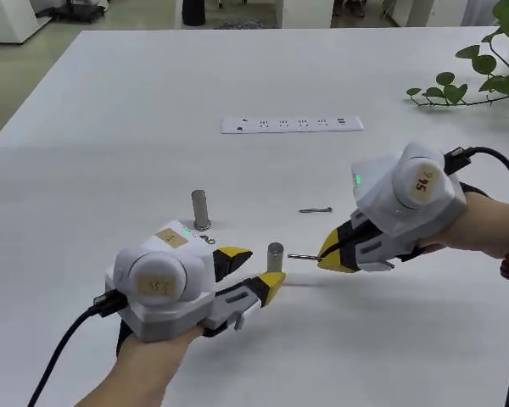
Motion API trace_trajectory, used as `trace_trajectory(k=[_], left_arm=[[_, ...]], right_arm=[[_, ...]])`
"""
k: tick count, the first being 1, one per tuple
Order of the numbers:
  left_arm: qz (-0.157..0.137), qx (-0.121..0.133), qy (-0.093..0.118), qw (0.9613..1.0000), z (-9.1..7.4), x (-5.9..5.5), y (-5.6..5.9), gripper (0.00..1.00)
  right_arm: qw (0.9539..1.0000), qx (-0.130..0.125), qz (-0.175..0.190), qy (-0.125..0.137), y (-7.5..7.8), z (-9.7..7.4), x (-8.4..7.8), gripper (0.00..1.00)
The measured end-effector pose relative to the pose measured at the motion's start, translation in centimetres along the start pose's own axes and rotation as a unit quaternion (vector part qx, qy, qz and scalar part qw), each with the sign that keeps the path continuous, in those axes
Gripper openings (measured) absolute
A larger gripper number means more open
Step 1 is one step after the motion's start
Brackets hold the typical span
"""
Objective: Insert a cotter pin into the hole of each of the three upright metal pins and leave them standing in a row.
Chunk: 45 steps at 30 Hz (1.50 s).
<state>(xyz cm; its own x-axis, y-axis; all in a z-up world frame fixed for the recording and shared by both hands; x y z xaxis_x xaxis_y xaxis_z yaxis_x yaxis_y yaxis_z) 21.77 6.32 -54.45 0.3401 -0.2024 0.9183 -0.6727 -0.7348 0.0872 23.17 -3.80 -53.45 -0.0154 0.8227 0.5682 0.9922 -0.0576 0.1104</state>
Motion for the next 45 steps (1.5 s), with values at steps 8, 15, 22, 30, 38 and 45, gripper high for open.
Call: trace_trajectory(k=[8, 15, 22, 30, 38, 45], left_arm=[[0.001, 0.002, -0.008, 1.0, 1.3, -0.2, 0.0, 0.26], [0.007, -0.001, -0.023, 0.9997, 2.1, -0.8, 0.4, 0.23], [0.005, 0.007, -0.028, 0.9996, 2.6, -0.9, 0.3, 0.18], [0.008, 0.015, -0.033, 0.9993, 2.8, -1.0, 0.0, 0.12], [0.023, 0.015, -0.032, 0.9991, 2.9, -1.1, -0.1, 0.1], [0.018, 0.017, -0.032, 0.9992, 2.8, -1.2, -0.1, 0.1]], right_arm=[[1.0, 0.002, 0.0, 0.005, 0.5, 0.3, -0.1, 0.0], [0.9999, 0.004, -0.002, 0.011, 0.5, 0.2, 0.3, 0.0], [0.9999, 0.007, -0.008, 0.011, 0.4, 0.3, 0.5, 0.0], [0.9998, 0.009, -0.016, 0.01, 0.8, 0.7, 0.7, 0.0], [0.9992, 0.008, -0.039, 0.005, 1.1, 1.1, 0.9, 0.0], [0.9986, 0.008, -0.052, 0.003, 0.9, 1.0, 1.3, 0.0]])
Point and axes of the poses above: the centre of the closed fingertips' face, and the gripper's own axes: z roughly forward along the fingers, y roughly to its right, x roughly out of its top, the point moved 4 cm from there along -z, roughly backward along the fingers, and after that the axes turned 2 degrees about x, right-handed, at the moved point
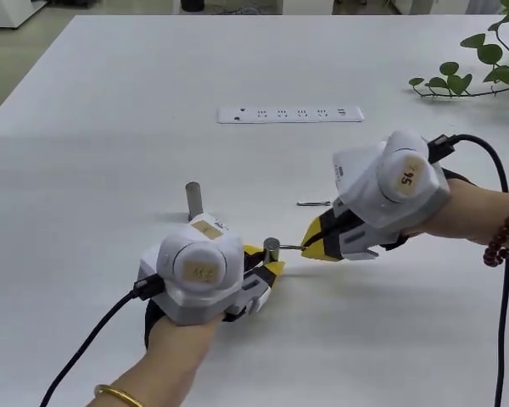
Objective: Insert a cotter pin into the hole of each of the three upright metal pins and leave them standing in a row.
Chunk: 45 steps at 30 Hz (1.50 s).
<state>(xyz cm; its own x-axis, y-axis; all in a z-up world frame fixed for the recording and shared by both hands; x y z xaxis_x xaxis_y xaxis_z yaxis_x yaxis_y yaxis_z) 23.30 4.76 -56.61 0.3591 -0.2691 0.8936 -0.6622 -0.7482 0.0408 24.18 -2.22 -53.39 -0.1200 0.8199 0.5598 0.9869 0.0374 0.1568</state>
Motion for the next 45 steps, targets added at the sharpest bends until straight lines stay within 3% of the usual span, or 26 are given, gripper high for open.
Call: trace_trajectory(k=[21, 33, 45], left_arm=[[0.003, 0.009, 0.002, 0.9999, 0.0, 0.0, 0.0, 0.1], [0.005, 0.013, 0.002, 0.9999, 0.0, 0.0, 0.0, 0.1], [0.005, 0.017, 0.004, 0.9998, 0.1, 0.0, 0.1, 0.1]], right_arm=[[0.9997, -0.006, -0.025, -0.004, 0.2, 0.7, 1.3, 0.0], [0.9995, -0.024, 0.017, 0.008, 0.6, 0.1, 1.4, 0.08], [0.9986, -0.033, 0.041, 0.008, 0.2, -0.7, 0.7, 0.0]])
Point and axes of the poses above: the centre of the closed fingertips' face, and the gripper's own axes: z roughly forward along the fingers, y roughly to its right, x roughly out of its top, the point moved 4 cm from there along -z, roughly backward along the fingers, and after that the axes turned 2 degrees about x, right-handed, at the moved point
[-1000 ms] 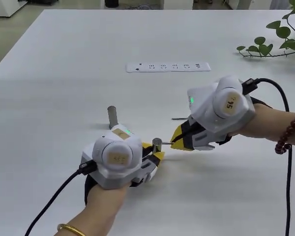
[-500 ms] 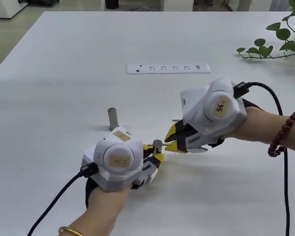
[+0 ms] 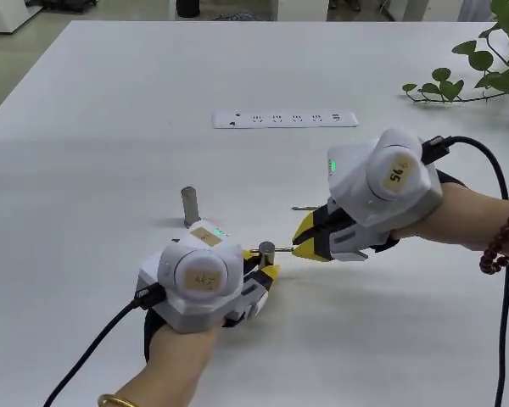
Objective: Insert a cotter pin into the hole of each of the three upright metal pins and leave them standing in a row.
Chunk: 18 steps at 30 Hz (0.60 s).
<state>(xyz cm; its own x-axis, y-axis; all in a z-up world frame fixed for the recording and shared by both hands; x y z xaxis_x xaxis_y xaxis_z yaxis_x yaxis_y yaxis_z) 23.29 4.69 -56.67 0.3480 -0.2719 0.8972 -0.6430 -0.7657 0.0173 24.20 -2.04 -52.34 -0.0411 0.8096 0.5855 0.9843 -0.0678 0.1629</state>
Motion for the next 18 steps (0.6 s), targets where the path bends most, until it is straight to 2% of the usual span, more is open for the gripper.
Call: trace_trajectory(k=[9, 18], left_arm=[[0.011, 0.004, 0.003, 0.9999, 0.04, 0.01, -0.03, 0.1], [0.002, 0.006, 0.004, 1.0, 0.07, -0.03, -0.06, 0.1]], right_arm=[[1.0, 0.001, -0.004, 0.002, -0.23, 0.52, 0.29, 0.0], [0.9998, 0.003, -0.016, 0.008, -0.21, 1.01, 0.79, 0.0]])
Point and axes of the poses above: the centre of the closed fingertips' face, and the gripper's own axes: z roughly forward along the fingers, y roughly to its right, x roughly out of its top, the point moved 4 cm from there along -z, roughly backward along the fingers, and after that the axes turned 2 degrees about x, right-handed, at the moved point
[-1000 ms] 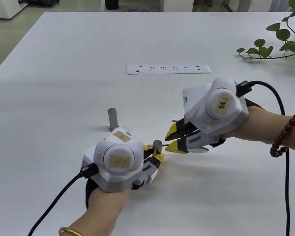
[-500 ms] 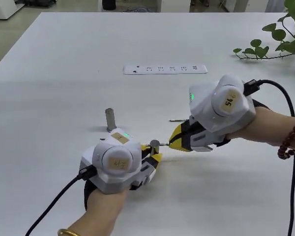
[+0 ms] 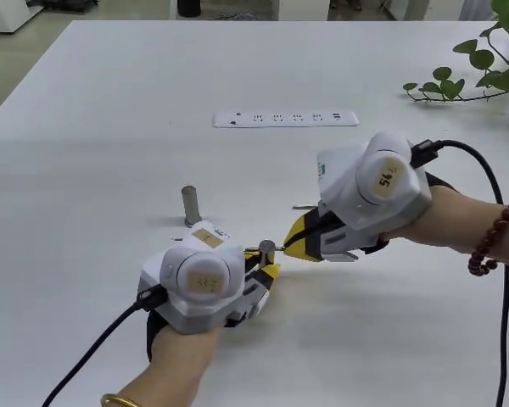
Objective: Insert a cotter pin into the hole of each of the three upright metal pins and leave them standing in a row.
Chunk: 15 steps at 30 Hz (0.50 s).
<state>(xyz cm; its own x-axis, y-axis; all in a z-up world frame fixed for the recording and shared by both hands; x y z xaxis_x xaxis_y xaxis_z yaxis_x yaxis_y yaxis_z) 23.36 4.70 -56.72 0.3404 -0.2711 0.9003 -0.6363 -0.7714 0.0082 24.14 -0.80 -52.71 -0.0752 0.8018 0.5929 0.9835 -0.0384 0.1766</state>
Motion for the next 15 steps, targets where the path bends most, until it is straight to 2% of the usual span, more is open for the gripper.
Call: trace_trajectory(k=[11, 15], left_arm=[[-0.024, 0.0, 0.002, 0.9997, 0.13, -0.12, -0.1, 0.1], [-0.022, -0.001, 0.001, 0.9998, 0.18, -0.16, -0.07, 0.1]], right_arm=[[1.0, 0.001, -0.008, 0.002, 0.16, 0.16, 0.28, 0.0], [0.9999, 0.002, -0.01, 0.0, 0.18, 0.19, 0.3, 0.0]])
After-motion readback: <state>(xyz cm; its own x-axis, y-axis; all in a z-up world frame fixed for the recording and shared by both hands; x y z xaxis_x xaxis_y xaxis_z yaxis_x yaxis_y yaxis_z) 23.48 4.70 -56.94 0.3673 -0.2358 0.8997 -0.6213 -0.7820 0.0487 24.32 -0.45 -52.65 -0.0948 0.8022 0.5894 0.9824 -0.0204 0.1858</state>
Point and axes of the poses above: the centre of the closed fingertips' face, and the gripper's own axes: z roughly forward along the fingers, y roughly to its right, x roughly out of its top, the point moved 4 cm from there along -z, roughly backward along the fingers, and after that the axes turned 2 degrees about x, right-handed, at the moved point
